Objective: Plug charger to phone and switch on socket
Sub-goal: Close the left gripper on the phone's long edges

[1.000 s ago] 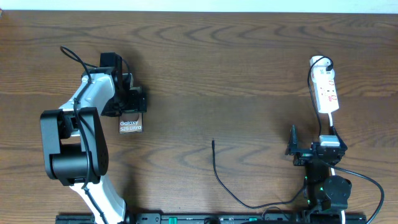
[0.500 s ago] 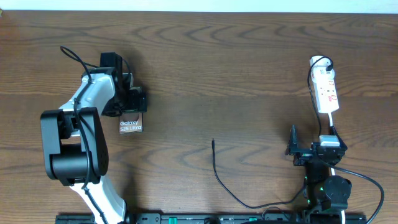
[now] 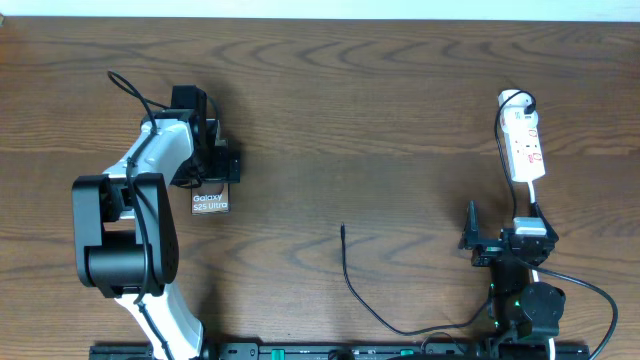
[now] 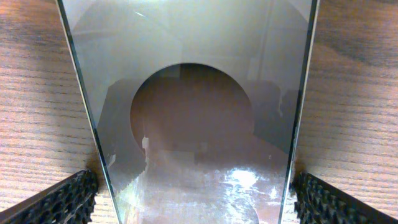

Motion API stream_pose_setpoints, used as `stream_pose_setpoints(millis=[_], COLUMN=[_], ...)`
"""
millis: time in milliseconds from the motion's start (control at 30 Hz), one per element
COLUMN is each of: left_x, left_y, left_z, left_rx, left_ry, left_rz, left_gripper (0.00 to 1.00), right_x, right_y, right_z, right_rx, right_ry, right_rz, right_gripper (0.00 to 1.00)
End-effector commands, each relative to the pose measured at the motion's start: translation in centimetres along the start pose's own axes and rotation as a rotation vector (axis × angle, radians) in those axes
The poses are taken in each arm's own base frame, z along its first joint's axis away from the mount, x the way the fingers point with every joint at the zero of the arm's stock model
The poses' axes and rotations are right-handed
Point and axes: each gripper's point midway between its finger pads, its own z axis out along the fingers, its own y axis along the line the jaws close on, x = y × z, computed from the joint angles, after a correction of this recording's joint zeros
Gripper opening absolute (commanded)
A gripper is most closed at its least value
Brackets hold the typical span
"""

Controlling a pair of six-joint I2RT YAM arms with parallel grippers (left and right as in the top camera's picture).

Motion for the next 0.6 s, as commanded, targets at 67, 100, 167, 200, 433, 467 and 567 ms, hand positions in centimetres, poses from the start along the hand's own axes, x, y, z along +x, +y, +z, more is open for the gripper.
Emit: stream_pose_setpoints(millis=[67,100,167,200,433,467,567], left_x=[0.87,0.87,0.87,0.87,0.96,0.98,1.01], left_y=[0.24,0.24,0.24,0.24,0.17,0.13,0.13], left_z=[0.68,0.68,0.68,0.68,0.67,0.67,0.69], left_rx=[-0.02,-0.02,-0.02,-0.02,-0.016,-0.013,-0.013], left_ry=[0.028,0.028,0.028,0.028,0.031,0.032,0.033], left_rz=[0.006,0.006,0.006,0.006,0.006,0.006,0.006], left_gripper=[0.99,0.99,0.99,0.99,0.99,0.98,0.99], right_x=[0.11,0.11,0.11,0.11,0.11,0.11,0.11], right_y=[0.21,0.21,0.21,0.21,0.21,0.21,0.21], right_z=[0.0,0.0,0.0,0.0,0.0,0.0,0.0], right_rx=[-0.01,-0.01,-0.01,-0.01,-0.01,-0.01,-0.01], right_ry=[0.003,0.003,0.003,0.003,0.003,0.003,0.003], right_rz=[-0.014,-0.014,-0.014,-0.014,-0.014,-0.014,-0.014], right_gripper=[0.99,0.99,0.99,0.99,0.99,0.99,0.99])
